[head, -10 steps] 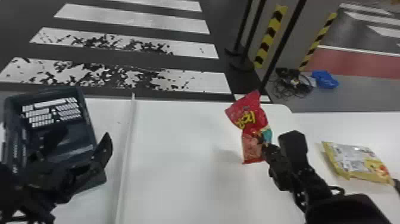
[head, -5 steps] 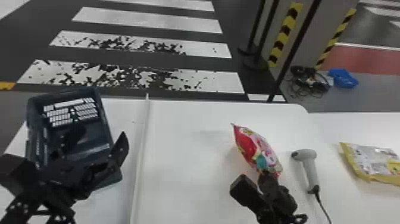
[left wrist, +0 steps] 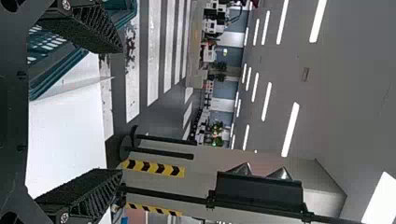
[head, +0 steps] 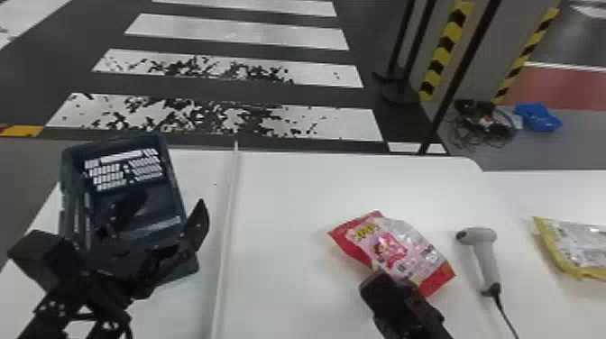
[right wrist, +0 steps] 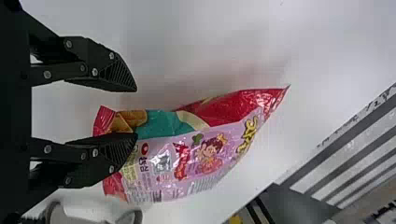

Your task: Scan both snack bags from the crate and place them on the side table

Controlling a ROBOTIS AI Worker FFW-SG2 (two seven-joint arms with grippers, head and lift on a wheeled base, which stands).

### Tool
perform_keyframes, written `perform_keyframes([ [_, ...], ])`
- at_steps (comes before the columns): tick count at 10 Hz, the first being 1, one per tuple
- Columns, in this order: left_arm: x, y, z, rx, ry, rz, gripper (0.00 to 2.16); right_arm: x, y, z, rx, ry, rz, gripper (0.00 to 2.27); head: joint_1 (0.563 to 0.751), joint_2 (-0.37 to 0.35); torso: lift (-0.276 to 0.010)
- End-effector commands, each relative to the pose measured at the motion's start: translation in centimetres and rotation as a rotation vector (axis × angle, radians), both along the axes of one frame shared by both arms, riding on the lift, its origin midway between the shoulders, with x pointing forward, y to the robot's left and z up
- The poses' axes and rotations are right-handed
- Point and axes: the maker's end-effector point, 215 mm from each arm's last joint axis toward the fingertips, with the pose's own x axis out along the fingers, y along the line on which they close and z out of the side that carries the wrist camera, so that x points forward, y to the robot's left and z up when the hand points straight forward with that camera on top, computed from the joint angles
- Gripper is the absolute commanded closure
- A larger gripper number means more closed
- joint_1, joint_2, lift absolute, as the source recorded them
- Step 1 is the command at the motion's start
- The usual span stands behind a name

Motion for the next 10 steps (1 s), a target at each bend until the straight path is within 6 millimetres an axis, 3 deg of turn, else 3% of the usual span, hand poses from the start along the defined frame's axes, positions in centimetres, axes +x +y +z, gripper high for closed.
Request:
perform_keyframes([
  [1, 0.0, 0.0, 0.0, -0.001, 0.0, 0.0, 0.08, -0.7, 2.8, 1.1, 0.307, 0.076, -0.054, 0.05, 0.695, -0.106, -0.095],
  [3, -0.1, 0.0, -0.2, -0.001, 0.004, 0.0, 0.08, 0.4, 5.3, 5.2, 0.707, 0.1, -0.094, 0.05, 0.695, -0.049, -0.095],
  [4, -0.2, 0.0, -0.2, -0.001, 0.004, 0.0, 0.08, 1.7, 4.5, 7.6, 0.831, 0.065, -0.114, 0.05, 0.695, -0.022, -0.095],
  [7, -0.2, 0.0, -0.3, -0.001, 0.006, 0.0, 0.08, 4.8, -1.0, 11.3, 0.95, -0.084, -0.181, 0.13, 0.695, -0.046, -0.095],
  [8, -0.2, -0.1, -0.3, -0.002, 0.006, -0.002, 0.08, 5.5, -2.3, 12.0, 0.984, -0.124, -0.183, 0.5, 0.695, -0.071, -0.095],
  [10, -0.2, -0.2, -0.3, -0.004, 0.007, -0.002, 0.08, 6.0, -3.1, 11.3, 0.998, -0.141, -0.202, 2.26, 0.695, -0.114, -0.095],
])
